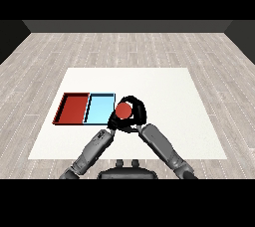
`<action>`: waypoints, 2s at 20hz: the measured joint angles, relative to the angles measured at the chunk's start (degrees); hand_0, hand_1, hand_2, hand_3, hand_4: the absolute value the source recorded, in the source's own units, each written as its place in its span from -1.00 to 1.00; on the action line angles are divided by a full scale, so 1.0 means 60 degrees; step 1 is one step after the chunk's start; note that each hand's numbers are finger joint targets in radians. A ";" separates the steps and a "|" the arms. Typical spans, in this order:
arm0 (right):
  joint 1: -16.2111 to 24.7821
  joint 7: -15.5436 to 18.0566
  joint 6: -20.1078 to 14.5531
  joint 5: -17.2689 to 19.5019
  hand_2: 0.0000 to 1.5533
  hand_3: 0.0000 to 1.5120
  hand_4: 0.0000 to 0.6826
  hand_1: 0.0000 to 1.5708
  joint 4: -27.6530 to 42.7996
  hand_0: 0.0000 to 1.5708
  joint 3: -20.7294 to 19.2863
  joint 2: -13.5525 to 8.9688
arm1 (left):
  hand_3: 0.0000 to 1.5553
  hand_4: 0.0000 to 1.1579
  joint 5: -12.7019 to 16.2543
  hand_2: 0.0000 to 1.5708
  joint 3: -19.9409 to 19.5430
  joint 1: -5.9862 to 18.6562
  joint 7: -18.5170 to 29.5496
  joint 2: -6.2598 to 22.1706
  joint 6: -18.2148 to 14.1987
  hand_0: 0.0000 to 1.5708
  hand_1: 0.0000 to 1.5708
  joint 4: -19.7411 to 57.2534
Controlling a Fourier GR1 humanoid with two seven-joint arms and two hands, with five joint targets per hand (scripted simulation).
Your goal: Pick the red can and put it in the red box
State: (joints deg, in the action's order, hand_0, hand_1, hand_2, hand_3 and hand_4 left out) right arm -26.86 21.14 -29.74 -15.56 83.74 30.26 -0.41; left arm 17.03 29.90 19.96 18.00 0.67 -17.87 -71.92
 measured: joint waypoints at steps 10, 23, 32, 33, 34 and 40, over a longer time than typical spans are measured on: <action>0.0374 -0.0011 -0.0054 0.0091 0.86 0.84 0.90 0.89 0.0247 0.89 0.0177 -0.0016 | 0.90 0.94 0.0653 0.99 0.0329 0.0127 0.0343 -0.0043 -0.1902 1.00 1.00 0.0230; 0.0273 -0.0622 -0.0113 0.0199 -1.00 -1.00 -1.00 -1.00 0.0422 -1.00 0.0209 0.0009 | 0.95 0.98 0.1026 1.00 0.0205 0.0425 0.1447 -0.0011 -0.2483 1.00 1.00 0.0595; 0.0179 -0.1168 0.0072 0.0597 -1.00 -1.00 -1.00 -1.00 0.0097 -1.00 0.0108 0.0057 | 0.92 0.96 0.1026 1.00 0.0278 0.0441 0.1539 0.0057 -0.2843 1.00 1.00 0.0637; 0.0232 -0.1357 0.0124 0.0673 -1.00 -1.00 -1.00 -1.00 0.0282 -1.00 0.0018 0.0016 | 0.92 0.96 0.0999 1.00 0.0224 0.0489 0.1615 0.0024 -0.2822 1.00 1.00 0.0737; 0.0349 -0.1407 0.0129 0.0697 -1.00 -1.00 -1.00 -1.00 0.0363 -1.00 -0.0011 0.0029 | 0.92 0.96 0.0933 1.00 0.0228 0.0378 0.1567 -0.0001 -0.2842 1.00 1.00 0.0604; 0.0323 -0.1594 0.0245 0.0746 -1.00 -1.00 -1.00 -1.00 0.0313 -1.00 -0.0263 0.0011 | 0.90 0.96 0.0645 1.00 0.0131 0.0183 0.1570 -0.0063 -0.2905 1.00 1.00 0.0453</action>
State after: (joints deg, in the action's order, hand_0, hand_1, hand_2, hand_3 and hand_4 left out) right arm -24.92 11.58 -28.27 -11.08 85.62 28.68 -0.34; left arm 20.91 30.69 21.06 27.42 0.29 -35.30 -69.20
